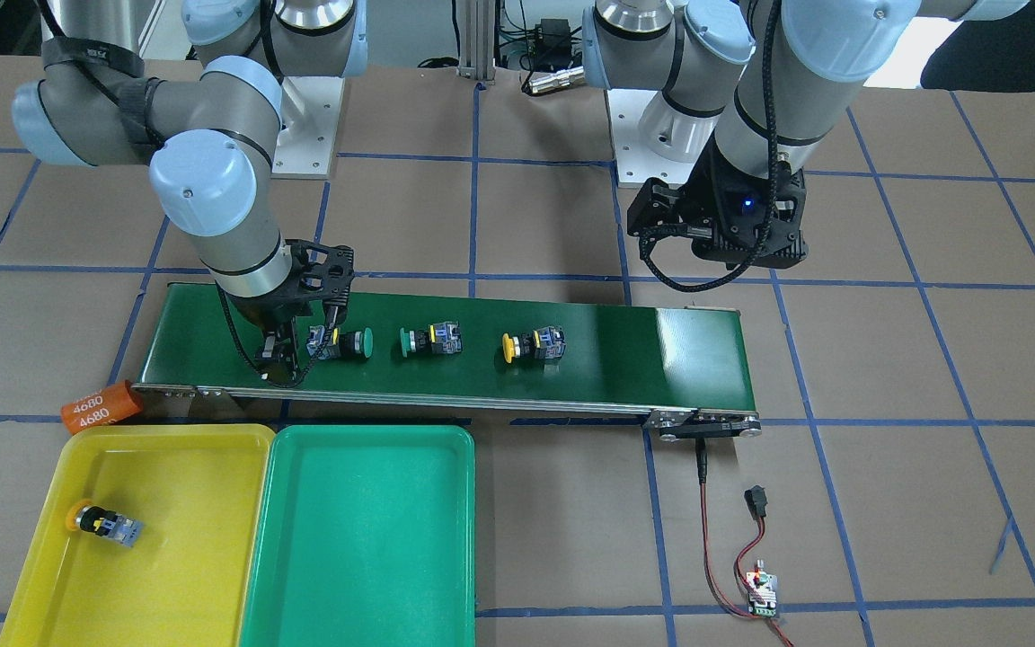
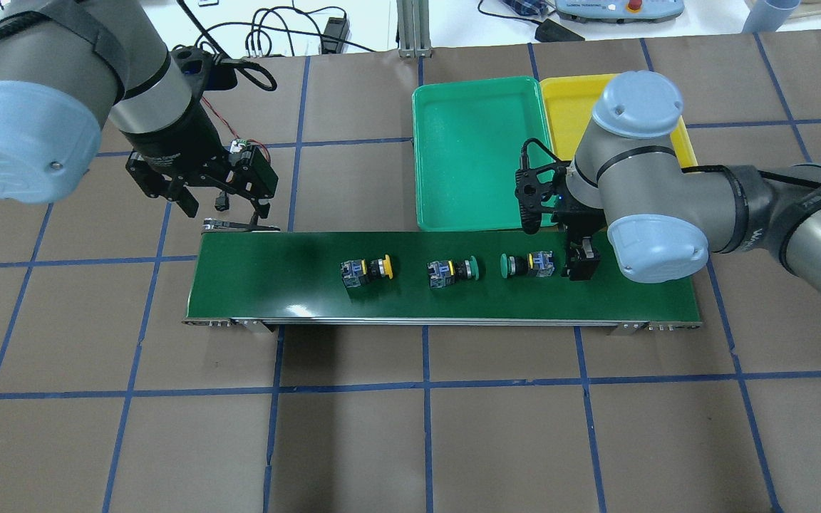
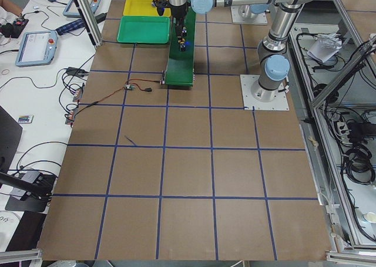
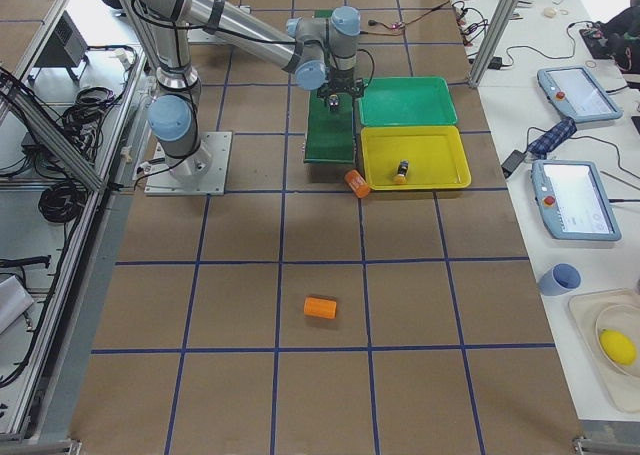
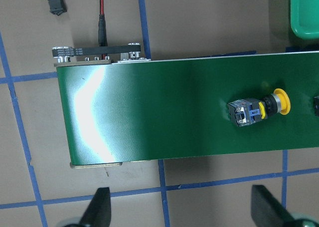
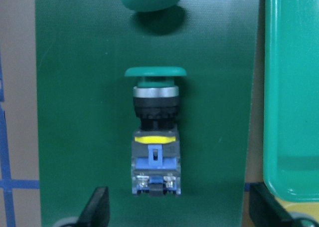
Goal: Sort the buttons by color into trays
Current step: 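Carry the green button into the green tray and open the right gripper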
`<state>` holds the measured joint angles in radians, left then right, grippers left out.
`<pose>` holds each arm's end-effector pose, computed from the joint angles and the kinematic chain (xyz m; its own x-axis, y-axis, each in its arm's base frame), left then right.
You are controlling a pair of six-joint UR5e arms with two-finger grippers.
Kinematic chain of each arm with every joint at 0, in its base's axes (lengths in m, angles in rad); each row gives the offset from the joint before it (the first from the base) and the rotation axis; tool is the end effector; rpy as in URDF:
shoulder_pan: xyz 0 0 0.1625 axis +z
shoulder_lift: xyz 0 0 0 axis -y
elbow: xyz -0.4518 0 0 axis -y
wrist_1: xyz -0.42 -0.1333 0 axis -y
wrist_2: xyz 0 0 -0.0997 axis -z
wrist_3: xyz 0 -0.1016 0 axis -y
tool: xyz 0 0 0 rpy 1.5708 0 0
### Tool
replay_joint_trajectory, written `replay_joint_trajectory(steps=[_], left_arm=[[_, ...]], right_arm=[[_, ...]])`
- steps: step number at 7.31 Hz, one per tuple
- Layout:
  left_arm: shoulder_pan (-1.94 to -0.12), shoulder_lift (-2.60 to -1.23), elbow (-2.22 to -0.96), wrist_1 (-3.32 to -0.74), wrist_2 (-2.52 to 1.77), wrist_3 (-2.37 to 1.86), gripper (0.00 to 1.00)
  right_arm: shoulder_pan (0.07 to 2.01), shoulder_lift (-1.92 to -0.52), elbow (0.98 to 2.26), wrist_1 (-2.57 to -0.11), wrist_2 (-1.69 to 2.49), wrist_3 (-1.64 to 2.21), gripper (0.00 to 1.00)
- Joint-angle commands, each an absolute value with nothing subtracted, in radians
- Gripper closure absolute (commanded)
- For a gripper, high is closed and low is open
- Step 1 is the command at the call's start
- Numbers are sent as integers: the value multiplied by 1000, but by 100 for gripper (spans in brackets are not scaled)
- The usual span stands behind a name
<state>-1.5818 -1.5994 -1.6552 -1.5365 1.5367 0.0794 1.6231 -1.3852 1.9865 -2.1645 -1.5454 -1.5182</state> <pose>-0.1425 -0.5201 0.4577 -0.9954 0.0874 0.0401 0.0902 0.9930 0.0757 0.1633 -0.5208 0.2666 -0.0003 -1.0000 -0.0089 -0.9997 0.0005 -0.0250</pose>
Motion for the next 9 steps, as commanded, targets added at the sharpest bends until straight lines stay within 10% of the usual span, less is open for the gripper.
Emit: replay_joint_trajectory(steps=[1,2,4,5,9], left_arm=[[-1582,-1586,-1648,-1537,1536,81,0],[-1582,-1585,-1637,-1546,1537,81,0],[-1580,-1586,-1635,-1543,1537,81,0],[-1580,-1589,-1638,-1545,1536,81,0],[-1580,-1577,-1660,-1534,1535,106,0]], right_arm=[[1628,-1382,2020,-2198,-1546,-1491,0],[1628,-1385,2035,-2206,-1545,-1491,0],[1626,-1381,2034,-2212,-1557,-1491,72],[1628,-1382,2034,-2214,-1580,-1459,91],[1628,-1338,1915,-2217,-1606,-1434,97]])
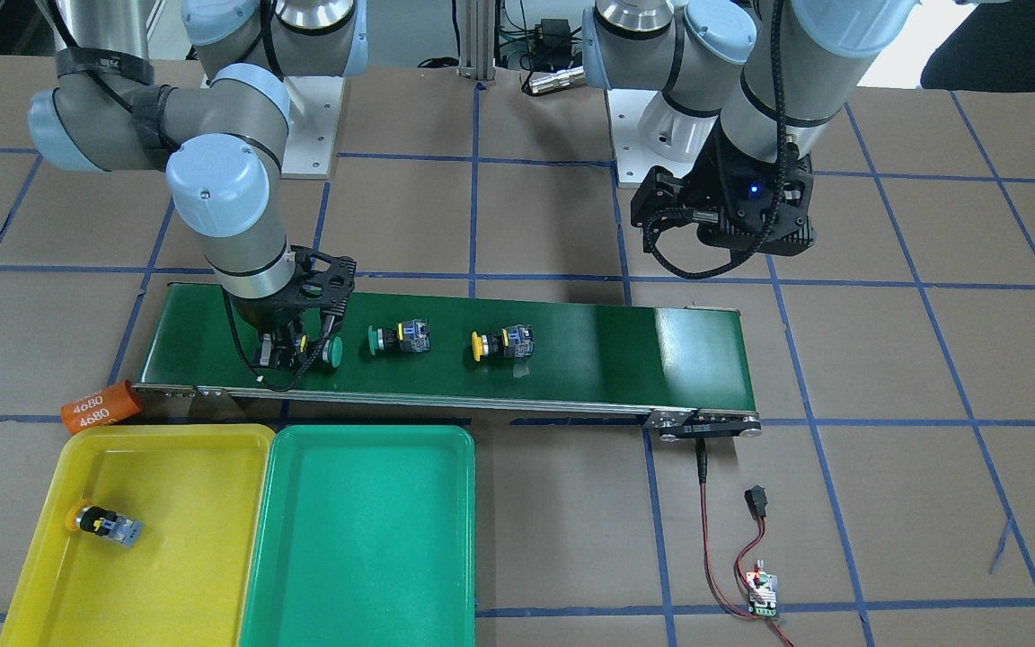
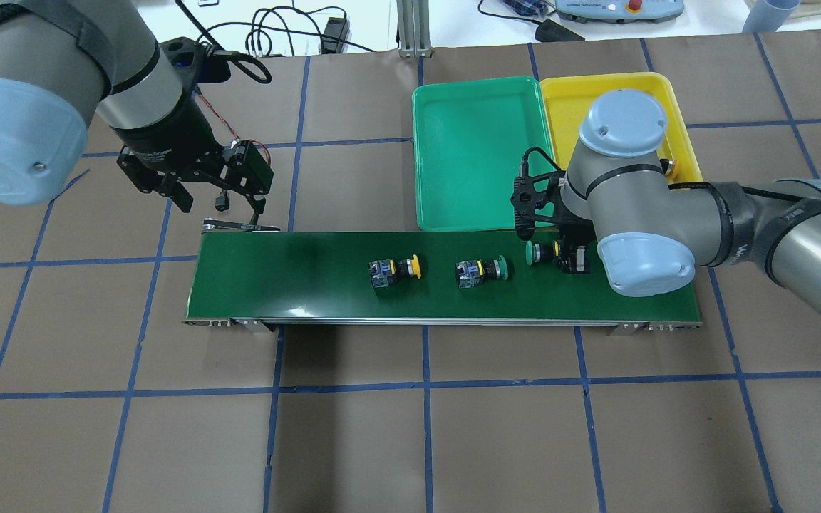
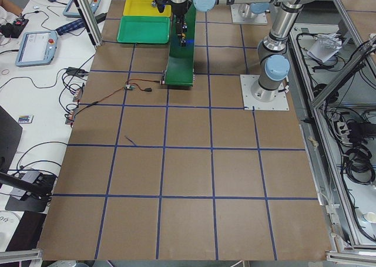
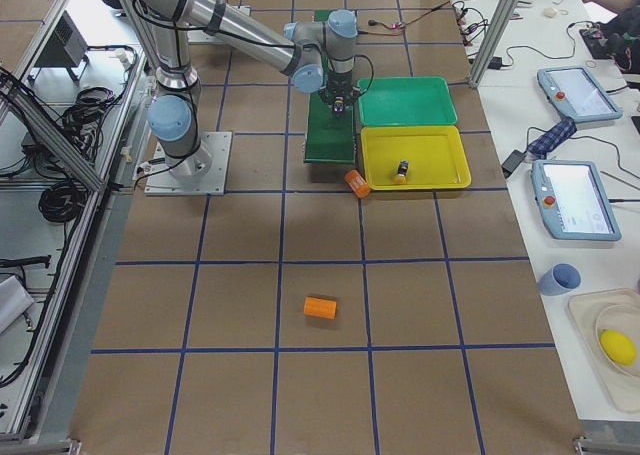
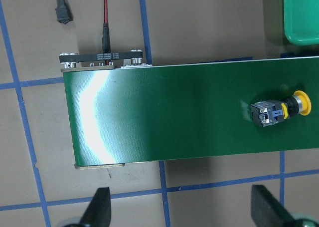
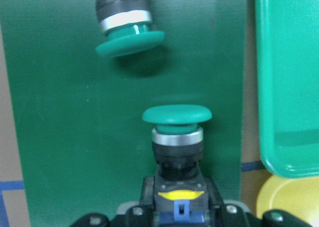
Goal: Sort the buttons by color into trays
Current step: 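Carry the green button into the green tray and open the right gripper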
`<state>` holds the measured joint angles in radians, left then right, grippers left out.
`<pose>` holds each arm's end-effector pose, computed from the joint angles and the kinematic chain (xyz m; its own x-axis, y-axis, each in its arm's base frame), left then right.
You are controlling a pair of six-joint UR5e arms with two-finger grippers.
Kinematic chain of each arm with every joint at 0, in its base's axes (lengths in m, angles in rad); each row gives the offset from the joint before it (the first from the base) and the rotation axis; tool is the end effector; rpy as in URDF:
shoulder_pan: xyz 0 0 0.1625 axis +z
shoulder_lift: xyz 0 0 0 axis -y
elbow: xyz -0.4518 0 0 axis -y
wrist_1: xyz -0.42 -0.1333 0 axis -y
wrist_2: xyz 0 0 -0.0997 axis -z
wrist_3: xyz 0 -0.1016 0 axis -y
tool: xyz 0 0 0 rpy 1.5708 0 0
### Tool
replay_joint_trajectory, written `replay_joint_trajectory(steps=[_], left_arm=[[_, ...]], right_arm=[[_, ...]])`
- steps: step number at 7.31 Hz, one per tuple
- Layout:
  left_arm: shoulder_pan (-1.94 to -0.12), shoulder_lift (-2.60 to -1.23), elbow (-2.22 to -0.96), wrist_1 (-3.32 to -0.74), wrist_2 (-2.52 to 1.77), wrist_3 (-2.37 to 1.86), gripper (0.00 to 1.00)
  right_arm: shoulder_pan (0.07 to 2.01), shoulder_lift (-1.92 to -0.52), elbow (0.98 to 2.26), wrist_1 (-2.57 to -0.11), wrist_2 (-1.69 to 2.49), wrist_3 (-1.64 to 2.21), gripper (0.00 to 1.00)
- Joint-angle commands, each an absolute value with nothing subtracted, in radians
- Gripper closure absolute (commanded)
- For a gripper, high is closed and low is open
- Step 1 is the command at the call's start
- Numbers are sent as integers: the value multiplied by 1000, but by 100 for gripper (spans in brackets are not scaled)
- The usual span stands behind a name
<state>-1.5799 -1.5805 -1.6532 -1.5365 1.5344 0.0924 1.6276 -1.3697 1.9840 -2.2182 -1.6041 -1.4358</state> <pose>-0.1417 -0.5150 0.4685 -0.9942 0.0991 0.0415 0.1013 0.9934 0.0542 0.1602 -0.5282 0.2649 -0.0781 -0.9963 0.0373 -0.9965 0.0792 0.0285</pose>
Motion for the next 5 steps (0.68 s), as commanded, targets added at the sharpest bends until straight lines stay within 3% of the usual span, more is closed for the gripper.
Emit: replay_joint_trajectory(steps=[1,3,5], left_arm=[[-1578,-1574,-1660,-1534,1536,106,0],[-1580,-1598,-1660,-1532,1534,106,0],[-1578,-1583,-1651,-1534,1537,104,0]], right_arm=[[1625,-1281,1801,-2183,-1609,-1442,96],[1615,-1168,1612,-2080,-1606,-1457,96],[1618,-1062,1545,-2080,-1595,-1489,95]])
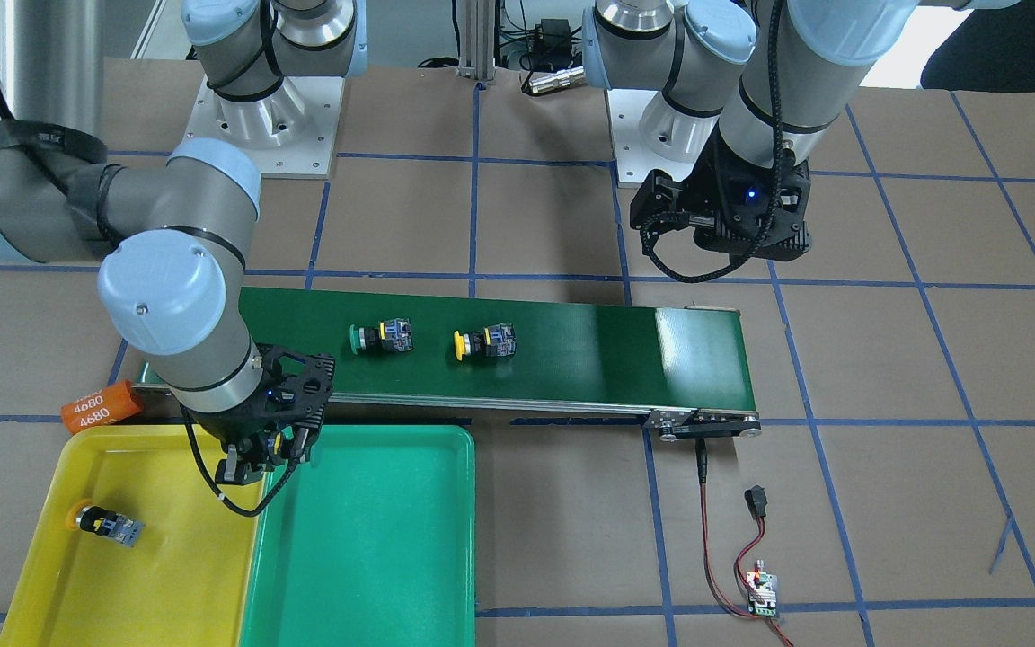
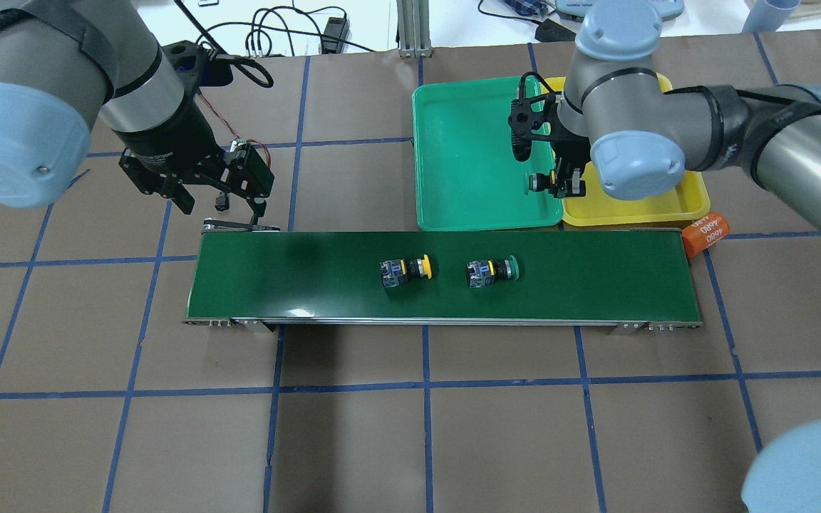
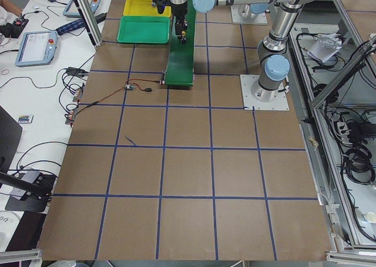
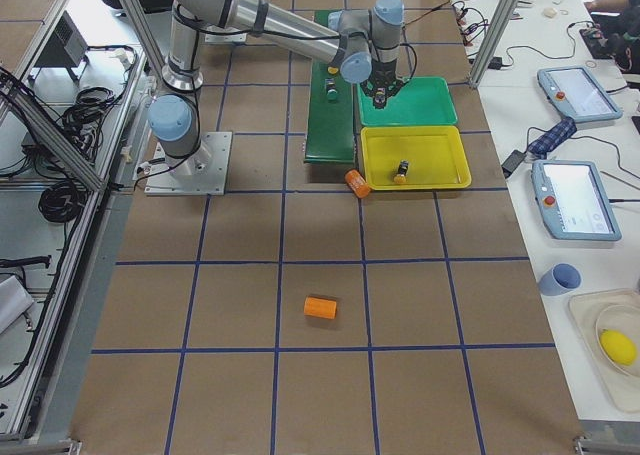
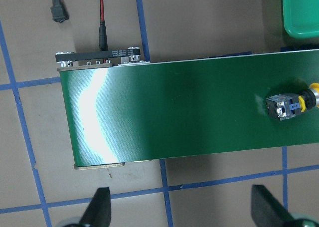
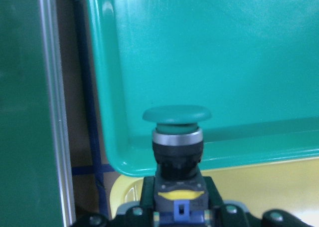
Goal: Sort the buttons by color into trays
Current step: 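Carry the green button into the green tray and open the right gripper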
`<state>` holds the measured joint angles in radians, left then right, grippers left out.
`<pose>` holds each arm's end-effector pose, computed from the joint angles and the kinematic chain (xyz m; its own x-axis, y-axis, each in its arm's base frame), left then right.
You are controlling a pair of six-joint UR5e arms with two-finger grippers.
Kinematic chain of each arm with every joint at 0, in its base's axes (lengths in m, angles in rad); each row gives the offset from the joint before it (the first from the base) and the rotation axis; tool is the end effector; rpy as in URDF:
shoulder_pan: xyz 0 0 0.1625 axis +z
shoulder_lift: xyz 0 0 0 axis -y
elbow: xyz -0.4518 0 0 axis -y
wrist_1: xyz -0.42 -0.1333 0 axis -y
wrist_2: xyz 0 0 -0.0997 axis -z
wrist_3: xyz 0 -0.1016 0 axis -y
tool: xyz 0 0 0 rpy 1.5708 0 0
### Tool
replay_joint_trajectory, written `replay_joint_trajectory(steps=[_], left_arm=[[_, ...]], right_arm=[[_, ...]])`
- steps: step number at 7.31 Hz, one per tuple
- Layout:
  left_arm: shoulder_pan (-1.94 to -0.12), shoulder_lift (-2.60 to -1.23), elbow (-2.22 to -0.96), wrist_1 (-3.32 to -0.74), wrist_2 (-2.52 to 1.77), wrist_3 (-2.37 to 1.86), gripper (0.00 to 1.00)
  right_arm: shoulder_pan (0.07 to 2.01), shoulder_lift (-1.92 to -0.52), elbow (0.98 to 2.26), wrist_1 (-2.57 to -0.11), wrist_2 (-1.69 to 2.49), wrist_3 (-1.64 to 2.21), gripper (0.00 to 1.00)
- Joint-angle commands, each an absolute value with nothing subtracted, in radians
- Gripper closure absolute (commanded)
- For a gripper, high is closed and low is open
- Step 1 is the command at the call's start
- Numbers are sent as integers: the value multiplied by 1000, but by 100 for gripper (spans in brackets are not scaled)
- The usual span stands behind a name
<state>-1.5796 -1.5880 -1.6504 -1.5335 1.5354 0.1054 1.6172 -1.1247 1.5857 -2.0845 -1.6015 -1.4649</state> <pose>-0.1415 -0.5181 0.4664 -0.9929 0.1117 0.0414 0.1139 0.9919 0.0554 0.1614 -0.6692 0.2871 -0.0595 -0.9967 0.0556 -0.9978 0.0609 0.0249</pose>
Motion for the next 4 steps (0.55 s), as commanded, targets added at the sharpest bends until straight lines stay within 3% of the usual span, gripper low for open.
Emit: replay_joint_trajectory(steps=[1,2,3,4], left_arm=[[-1578,-1582,-1654,-1534,1536,104,0],[-1578,-1575,-1651,-1534,1537,104,0],[-1580,-1578,-1660,-1534,1536,104,0],[-1580,-1577,-1660,-1534,1536,106,0]], right_arm=[[1621,-1042,1539,-2079,-1591,-1491,95],[1623,-1037,1539,-2077,-1586,-1494,94],[1623,-1031,1540,-2075,-1585,-1496,71],[1624,-1026,1542,-2075,-1569,-1493,30]])
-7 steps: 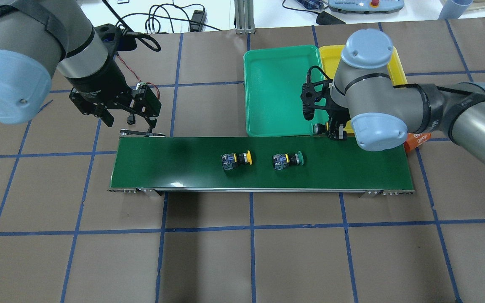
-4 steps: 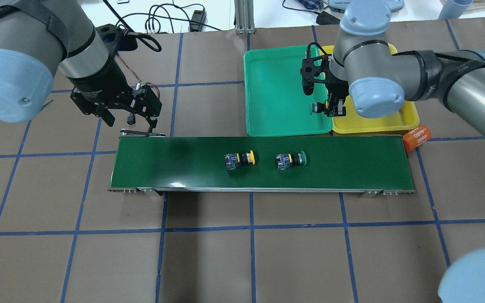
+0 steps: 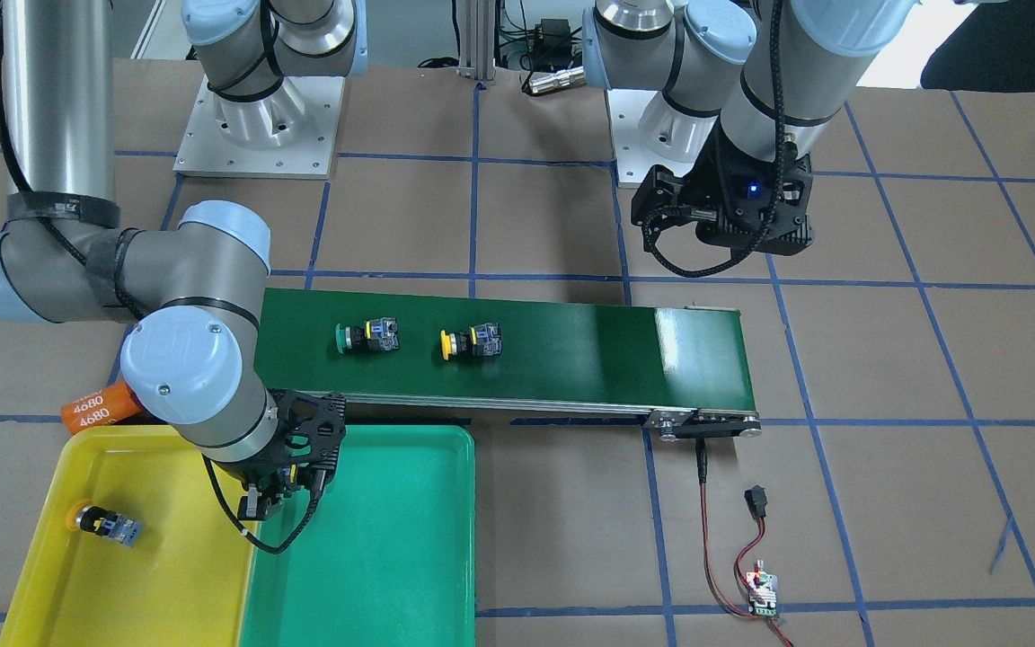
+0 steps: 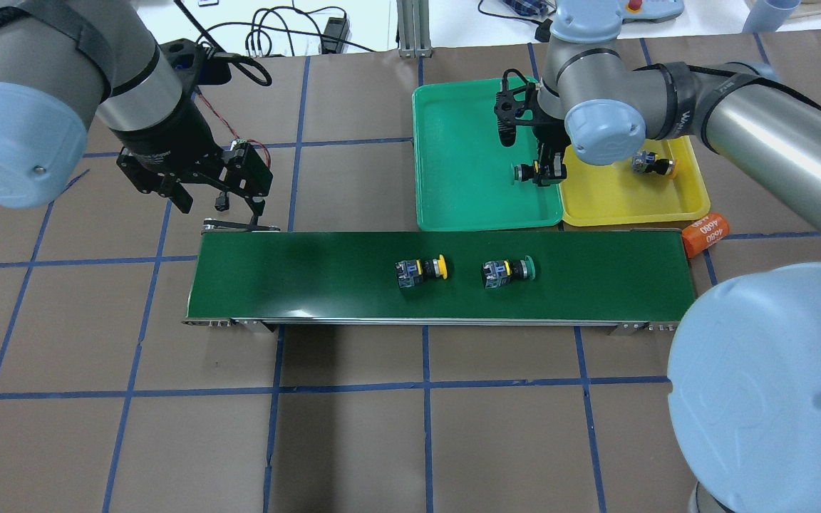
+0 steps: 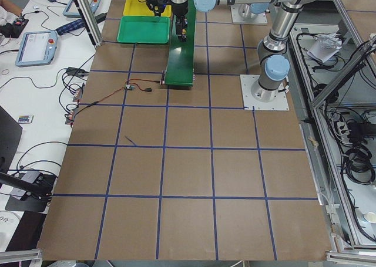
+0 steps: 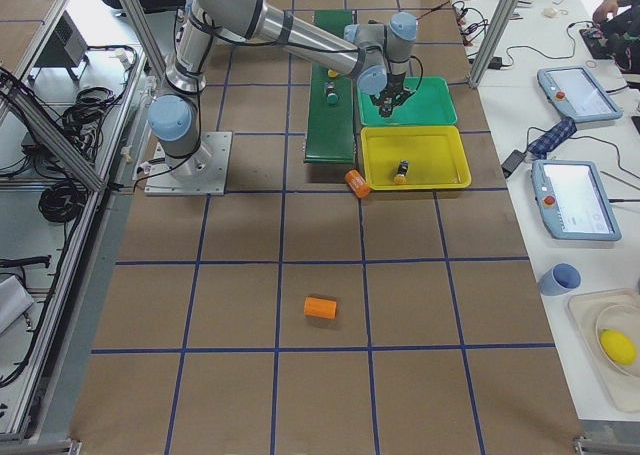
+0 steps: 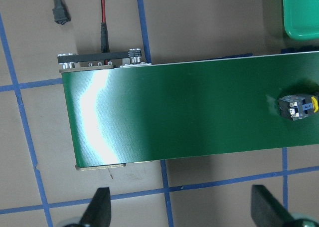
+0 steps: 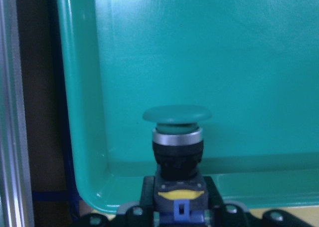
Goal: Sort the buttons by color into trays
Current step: 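Carry the green button into the green tray and open the right gripper, then move the right gripper back to the belt and grasp the next green button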
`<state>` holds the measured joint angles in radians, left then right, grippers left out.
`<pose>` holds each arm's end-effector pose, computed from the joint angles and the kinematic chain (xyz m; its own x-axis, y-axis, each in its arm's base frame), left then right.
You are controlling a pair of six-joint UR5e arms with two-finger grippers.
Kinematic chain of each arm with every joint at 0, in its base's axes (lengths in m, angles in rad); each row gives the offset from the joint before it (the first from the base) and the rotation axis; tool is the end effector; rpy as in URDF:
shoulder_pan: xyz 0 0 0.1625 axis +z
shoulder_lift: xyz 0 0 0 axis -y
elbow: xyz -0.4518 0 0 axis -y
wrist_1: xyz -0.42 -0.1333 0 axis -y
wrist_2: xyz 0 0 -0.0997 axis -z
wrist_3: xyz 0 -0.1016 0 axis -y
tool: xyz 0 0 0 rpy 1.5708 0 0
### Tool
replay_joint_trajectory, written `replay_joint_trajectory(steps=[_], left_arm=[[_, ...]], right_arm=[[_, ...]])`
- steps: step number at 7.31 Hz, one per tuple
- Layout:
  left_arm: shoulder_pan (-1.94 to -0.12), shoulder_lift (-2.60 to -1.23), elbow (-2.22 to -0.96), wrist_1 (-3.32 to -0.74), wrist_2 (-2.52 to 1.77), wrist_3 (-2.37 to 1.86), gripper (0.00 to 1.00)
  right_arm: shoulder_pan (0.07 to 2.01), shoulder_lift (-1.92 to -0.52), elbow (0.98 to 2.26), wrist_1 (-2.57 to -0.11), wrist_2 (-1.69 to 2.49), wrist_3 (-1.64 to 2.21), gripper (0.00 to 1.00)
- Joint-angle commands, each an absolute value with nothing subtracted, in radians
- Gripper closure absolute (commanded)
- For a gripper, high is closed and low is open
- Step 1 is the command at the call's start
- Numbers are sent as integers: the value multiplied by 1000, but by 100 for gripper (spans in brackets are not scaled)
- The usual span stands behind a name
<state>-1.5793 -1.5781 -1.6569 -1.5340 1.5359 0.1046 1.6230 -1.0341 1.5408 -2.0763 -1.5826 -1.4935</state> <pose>-0.1412 -0.5141 0.4681 -0.9930 0.1107 0.0406 0.1128 0.9922 0.0526 0.1683 -0.6900 0.2452 -0.0251 -0.9997 -0.0003 -0.9996 0.0251 0.0119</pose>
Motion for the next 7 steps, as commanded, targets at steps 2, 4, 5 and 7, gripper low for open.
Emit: replay_joint_trajectory(steps=[2,4,5,7], left_arm=[[-1578,-1578,-1646,-1532,1536,106,0],[-1578,-1575,-1640,-1534,1537,106,0],[-1578,-1577,-1641,-1534,1537,106,0],[-1578,-1575,-1640,-1536,1536,106,0]], right_arm=[[1624,-1031,1542,-2072,-1557,-1491,0],[1612,-1095,1572,-2037,-1565,-1528,0],[1608,-1174,1651,-2031,-1584,-1617,0],[1557,-1349,1849,-2051,-1586,-1644,0]])
